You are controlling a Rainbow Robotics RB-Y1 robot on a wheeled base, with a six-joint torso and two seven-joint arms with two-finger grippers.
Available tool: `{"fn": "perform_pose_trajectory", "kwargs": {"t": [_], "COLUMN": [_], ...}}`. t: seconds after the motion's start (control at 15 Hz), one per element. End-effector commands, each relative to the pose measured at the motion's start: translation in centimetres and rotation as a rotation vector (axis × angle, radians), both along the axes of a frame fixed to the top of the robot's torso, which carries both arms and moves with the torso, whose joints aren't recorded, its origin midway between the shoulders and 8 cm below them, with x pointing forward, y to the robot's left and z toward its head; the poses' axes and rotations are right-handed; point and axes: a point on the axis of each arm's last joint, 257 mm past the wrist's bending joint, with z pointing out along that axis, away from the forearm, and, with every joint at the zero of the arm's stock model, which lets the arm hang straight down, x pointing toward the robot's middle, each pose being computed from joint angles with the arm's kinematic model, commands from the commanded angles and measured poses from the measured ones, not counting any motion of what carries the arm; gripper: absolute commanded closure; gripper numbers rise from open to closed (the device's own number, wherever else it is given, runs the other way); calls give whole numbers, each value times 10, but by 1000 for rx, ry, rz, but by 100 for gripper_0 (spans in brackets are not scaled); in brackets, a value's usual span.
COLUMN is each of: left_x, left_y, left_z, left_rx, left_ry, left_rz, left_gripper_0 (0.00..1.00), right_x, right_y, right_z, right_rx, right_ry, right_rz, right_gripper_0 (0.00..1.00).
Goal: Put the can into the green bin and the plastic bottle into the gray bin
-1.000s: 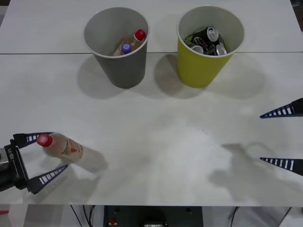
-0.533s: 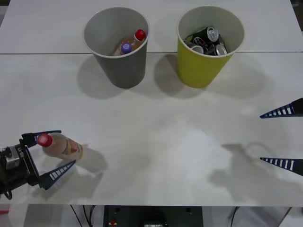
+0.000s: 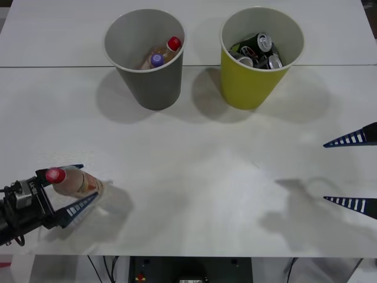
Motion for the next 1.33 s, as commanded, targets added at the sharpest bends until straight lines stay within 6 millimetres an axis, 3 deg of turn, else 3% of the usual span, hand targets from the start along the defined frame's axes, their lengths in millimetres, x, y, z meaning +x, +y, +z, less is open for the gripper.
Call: {"fn": "perform_pose_trajectory", "kwargs": {"t": [0.07, 0.73, 1.33], "left_x": [1, 5, 18], "left_y": [0, -2, 7], "left_z": [1, 13, 65], "left_rx": [2, -27, 130], "left_ry": [-2, 23, 294], "left_rz": [-1, -12, 18], "left_gripper_0": [100, 100, 100], "right_x": [0, 0, 0], "right_y": [0, 0, 0], "right_z": [0, 0, 0], "right_rx": [0, 0, 0], "right_ry": [0, 0, 0], "right_rz": [0, 0, 0], "right_gripper_0": [0, 0, 0]}}
